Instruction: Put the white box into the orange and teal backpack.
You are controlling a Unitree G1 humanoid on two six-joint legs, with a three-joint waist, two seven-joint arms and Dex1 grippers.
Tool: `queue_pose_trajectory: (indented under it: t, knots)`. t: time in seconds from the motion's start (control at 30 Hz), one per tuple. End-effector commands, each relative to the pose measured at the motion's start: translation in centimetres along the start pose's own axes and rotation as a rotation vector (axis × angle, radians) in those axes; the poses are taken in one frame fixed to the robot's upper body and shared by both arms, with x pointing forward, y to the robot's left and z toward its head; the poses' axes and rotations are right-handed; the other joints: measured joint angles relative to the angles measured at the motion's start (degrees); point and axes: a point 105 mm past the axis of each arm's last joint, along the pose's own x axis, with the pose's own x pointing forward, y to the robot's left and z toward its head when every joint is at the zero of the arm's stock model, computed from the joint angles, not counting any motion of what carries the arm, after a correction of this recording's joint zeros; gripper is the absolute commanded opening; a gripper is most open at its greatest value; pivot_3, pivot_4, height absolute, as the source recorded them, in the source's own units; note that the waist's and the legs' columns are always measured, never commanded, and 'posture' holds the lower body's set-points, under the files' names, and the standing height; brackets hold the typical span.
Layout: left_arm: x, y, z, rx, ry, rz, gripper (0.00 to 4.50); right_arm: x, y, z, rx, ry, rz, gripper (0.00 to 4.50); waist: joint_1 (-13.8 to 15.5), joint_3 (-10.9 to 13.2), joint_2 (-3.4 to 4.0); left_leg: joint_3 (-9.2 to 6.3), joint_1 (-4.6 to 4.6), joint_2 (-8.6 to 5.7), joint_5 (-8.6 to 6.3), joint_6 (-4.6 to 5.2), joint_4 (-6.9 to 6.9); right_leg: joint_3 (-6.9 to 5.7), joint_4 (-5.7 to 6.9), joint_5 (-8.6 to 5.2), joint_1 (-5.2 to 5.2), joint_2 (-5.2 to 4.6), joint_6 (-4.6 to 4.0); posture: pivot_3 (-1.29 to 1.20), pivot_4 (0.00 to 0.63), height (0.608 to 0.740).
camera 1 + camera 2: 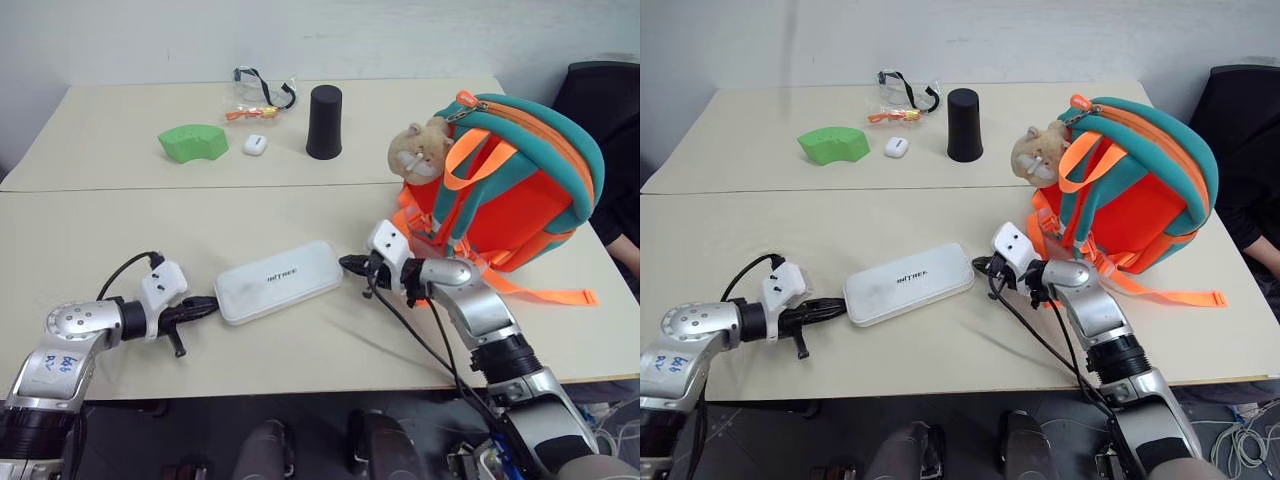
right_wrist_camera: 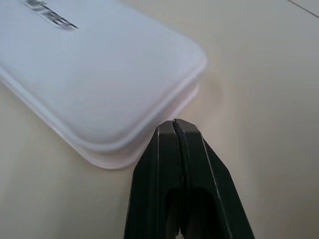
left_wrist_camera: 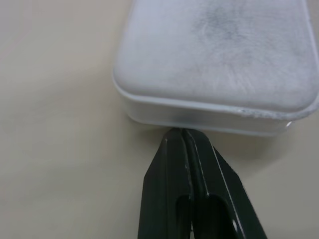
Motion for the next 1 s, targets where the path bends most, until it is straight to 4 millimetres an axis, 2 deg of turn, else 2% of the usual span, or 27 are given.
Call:
queue_pose_trajectory:
  t: [0.03, 0.13, 0.27, 0.5, 0.73, 0.83, 0.9, 1.0]
  knots:
    - [0.7, 0.3, 0.4, 0.038, -0.002, -0.017, 0.06, -0.3, 1.6, 1.5, -0.025, -0.051, 0.06, 0.0, 0.04, 0.0, 0.0, 0.0, 0.01, -0.03, 0.0, 0.0, 0.0, 0.0, 0.06, 0.0, 0.0, -0.01, 0.0, 0.0, 0.15, 0.74]
    - [1.2, 0.8, 0.8, 0.07, 0.0, -0.029, 0.06, -0.7, 2.4, 1.6, -0.022, -0.055, 0.071, 0.0, 0.0, -0.01, -0.02, 0.01, 0.0, -0.04, 0.01, 0.02, 0.01, -0.03, 0.09, 0.0, -0.02, -0.01, 0.0, 0.0, 0.15, 0.74]
    - [1.2, 1.8, 0.8, 0.094, 0.017, -0.026, 0.06, -1.0, 2.5, 1.6, -0.019, -0.05, 0.057, 0.0, -0.04, -0.01, -0.02, 0.04, 0.0, -0.03, 0.02, 0.02, 0.01, -0.12, 0.11, 0.0, -0.05, 0.02, 0.0, 0.0, 0.15, 0.74]
    - [-1.3, 4.7, -0.8, 0.135, 0.125, 0.031, 0.06, -1.4, 1.9, 1.4, -0.014, -0.041, 0.032, 0.0, -0.29, -0.02, -0.04, 0.15, 0.03, 0.0, 0.03, 0.0, 0.01, -0.19, 0.16, -0.01, -0.13, 0.08, -0.01, 0.0, 0.15, 0.74]
    - [-2.5, 5.7, -0.4, 0.092, 0.116, 0.047, 0.06, -1.2, 1.5, 1.4, -0.018, -0.042, 0.026, 0.0, -0.24, -0.03, -0.05, 0.24, 0.02, 0.04, 0.04, 0.0, 0.02, -0.19, 0.16, -0.01, -0.17, 0.11, -0.01, 0.0, 0.15, 0.74]
    - [-3.4, 6.4, -0.3, 0.01, 0.114, 0.061, 0.06, -1.0, 1.4, 1.6, -0.029, -0.047, 0.028, 0.0, -0.25, -0.03, -0.06, 0.26, 0.02, 0.02, 0.04, 0.02, 0.03, -0.19, 0.17, -0.01, -0.17, 0.11, -0.01, 0.0, 0.15, 0.74]
    - [-3.8, 7.2, 0.2, -0.109, 0.088, 0.078, 0.06, -0.8, 1.3, 1.8, -0.04, -0.05, 0.029, 0.0, -0.23, -0.03, -0.06, 0.26, 0.02, 0.03, 0.04, 0.02, 0.03, -0.19, 0.18, -0.01, -0.18, 0.13, -0.01, 0.0, 0.15, 0.74]
    - [-4.0, 7.3, 0.6, -0.339, 0.063, 0.032, 0.6, -0.6, 1.2, 1.9, -0.059, -0.052, 0.03, 0.0, -0.18, -0.04, -0.09, 0.26, -0.02, 0.02, 0.05, 0.02, 0.05, -0.22, 0.19, -0.01, -0.2, 0.25, -0.01, 0.0, 0.15, 0.74]
